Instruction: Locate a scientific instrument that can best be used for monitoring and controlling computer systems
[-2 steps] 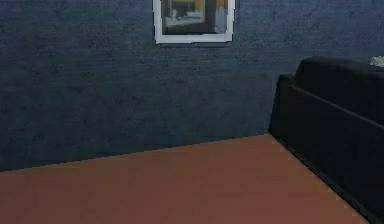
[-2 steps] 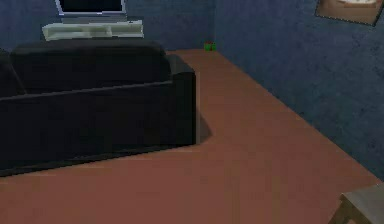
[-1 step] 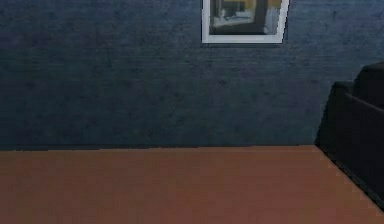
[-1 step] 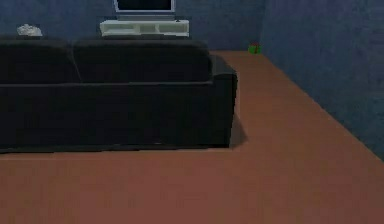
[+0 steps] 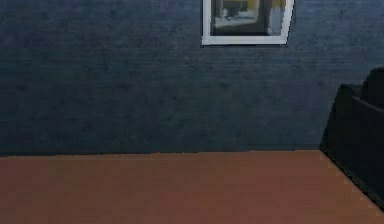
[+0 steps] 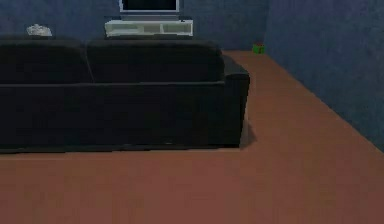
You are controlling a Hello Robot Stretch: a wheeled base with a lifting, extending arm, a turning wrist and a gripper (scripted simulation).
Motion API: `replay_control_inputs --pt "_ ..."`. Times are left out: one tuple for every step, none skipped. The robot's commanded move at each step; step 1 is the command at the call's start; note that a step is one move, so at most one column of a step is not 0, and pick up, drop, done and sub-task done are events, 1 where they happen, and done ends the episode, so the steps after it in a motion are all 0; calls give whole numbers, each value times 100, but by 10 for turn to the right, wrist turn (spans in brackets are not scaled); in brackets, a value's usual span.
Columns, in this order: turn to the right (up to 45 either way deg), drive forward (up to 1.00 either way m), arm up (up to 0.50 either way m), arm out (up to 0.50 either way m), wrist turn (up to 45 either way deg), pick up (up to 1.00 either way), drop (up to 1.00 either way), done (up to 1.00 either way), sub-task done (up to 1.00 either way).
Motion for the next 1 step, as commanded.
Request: replay_control_inputs --pt "-210 0 0 0 0 0 0 0 0"
